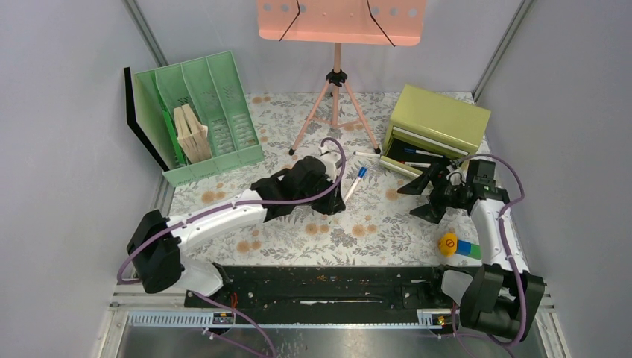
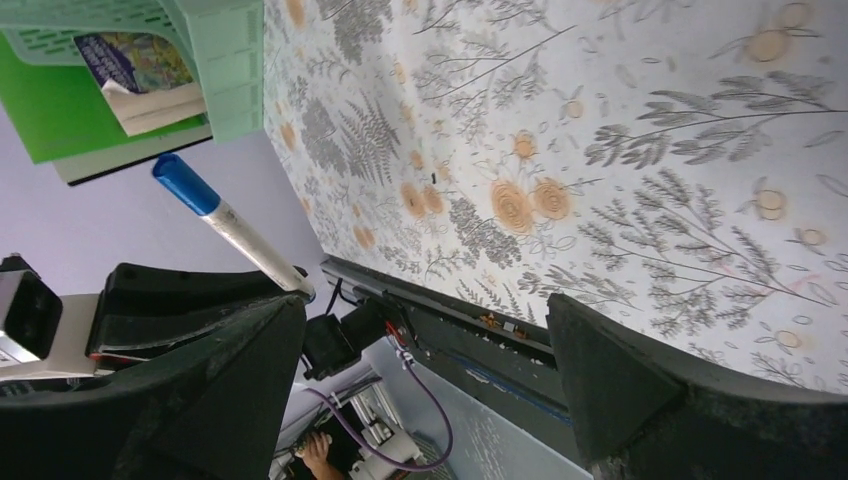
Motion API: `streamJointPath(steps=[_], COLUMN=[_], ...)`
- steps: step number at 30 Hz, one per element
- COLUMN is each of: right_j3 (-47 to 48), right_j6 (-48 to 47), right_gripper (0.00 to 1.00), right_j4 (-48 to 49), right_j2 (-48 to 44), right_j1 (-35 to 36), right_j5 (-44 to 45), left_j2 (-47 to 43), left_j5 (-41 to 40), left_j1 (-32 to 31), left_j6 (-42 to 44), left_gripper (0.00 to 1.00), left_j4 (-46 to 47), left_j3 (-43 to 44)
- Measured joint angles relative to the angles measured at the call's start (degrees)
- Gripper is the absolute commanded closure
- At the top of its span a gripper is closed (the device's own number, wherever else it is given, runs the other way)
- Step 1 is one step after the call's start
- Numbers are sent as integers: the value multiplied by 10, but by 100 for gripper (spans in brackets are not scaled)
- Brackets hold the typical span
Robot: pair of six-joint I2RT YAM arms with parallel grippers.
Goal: Organize the desk
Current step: Place the stationery in the drawer.
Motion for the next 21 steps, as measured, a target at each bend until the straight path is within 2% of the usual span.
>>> streamJointPath(steps=[13, 21], right_j3=[48, 66], right_j6=[106, 169], right_gripper=[14, 30], right_j4=[131, 225], right_j2=[-6, 50], right_j1=[152, 235], right_j5=[-15, -19], left_j2=[-24, -1], left_j5=[21, 43], left_j1=[2, 4], left_j6=[-29, -31], left_gripper=[100, 100], left_j4=[30, 27], left_j3=[19, 55])
